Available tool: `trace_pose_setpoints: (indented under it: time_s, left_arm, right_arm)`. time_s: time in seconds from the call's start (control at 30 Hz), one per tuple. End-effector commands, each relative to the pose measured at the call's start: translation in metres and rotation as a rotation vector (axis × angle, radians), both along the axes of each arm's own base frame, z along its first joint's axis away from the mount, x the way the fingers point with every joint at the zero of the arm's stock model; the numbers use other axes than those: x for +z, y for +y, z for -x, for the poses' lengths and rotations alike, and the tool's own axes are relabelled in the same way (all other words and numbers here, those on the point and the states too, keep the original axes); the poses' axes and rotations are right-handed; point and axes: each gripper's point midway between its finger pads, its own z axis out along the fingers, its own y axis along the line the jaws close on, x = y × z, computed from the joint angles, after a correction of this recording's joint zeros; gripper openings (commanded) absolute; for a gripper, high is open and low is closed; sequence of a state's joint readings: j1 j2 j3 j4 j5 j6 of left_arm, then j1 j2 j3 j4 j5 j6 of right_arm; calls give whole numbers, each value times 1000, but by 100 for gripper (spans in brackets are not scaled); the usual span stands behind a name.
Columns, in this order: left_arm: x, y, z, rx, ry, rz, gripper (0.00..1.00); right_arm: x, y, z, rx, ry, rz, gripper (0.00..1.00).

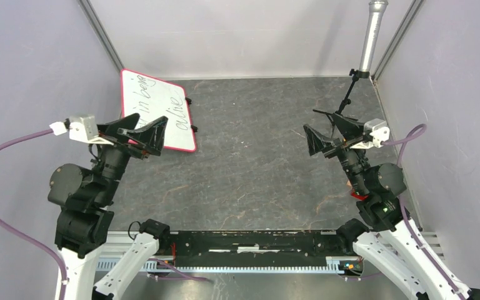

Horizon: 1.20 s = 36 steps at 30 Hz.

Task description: Erase the whiteboard

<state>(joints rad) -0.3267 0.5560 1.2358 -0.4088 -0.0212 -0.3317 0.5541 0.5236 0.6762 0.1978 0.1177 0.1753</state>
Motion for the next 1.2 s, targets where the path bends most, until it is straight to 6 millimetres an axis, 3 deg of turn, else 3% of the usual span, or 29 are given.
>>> trace_pose_setpoints:
  time_s: [0.0,0.1,0.27,0.5,0.67,0.87,1.0,1.17]
  left_arm:
    - [-29,-14,-10,-57,94,-6,100]
    - [-55,-15,-18,-46,179,-16,100]
    - [-113,-9,-38,41,418,47,100]
    - [-167,-30,-49,-1,672,86,100]
    - [-194,-43,-55,-21,781,168,100]
    - [-231,-49,-62,35,903,300,100]
    - [-248,-46,-70,150,918,297,100]
    - [-269,-43,-76,393,937,296,97]
  right_arm:
    - [-23,-5,-14,-63,64,-4,98]
    - [-35,7,-19,-20,81,39,98]
    - [-63,46,-29,134,110,94,98]
    - [-80,144,-19,381,193,147,98]
    - [-93,188,-30,434,205,142,98]
    - [-137,196,-61,333,255,200,98]
    - [-167,179,-67,245,267,245,98]
    - [-187,152,-68,143,269,268,98]
